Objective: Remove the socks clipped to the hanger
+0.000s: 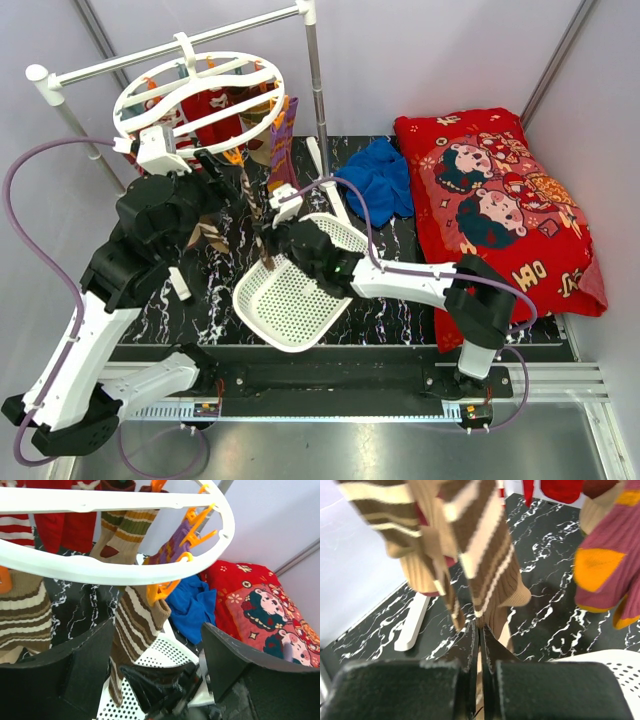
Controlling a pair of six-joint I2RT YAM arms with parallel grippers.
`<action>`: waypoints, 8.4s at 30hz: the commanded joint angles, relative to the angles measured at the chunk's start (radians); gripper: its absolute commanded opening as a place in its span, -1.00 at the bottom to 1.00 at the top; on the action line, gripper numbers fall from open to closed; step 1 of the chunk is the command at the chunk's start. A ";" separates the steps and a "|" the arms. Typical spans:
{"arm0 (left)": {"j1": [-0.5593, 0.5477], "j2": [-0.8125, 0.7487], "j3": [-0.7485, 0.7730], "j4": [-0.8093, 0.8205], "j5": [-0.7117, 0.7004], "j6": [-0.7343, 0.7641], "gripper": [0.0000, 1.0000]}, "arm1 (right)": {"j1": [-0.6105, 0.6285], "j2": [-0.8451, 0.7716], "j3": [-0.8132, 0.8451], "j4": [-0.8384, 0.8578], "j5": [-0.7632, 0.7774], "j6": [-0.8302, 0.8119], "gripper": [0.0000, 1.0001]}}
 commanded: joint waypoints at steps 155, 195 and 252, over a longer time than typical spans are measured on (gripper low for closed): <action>0.248 -0.152 -0.225 0.155 0.587 -0.008 -0.41 | 0.107 -0.069 0.052 0.141 0.158 -0.259 -1.00; 0.289 -0.023 -0.023 0.144 0.294 -0.020 0.41 | 0.102 -0.284 -0.086 0.124 -0.178 0.123 -1.00; 0.320 -0.136 -0.098 0.002 0.358 0.135 0.76 | 0.019 -0.401 -0.390 -0.099 0.097 0.122 0.77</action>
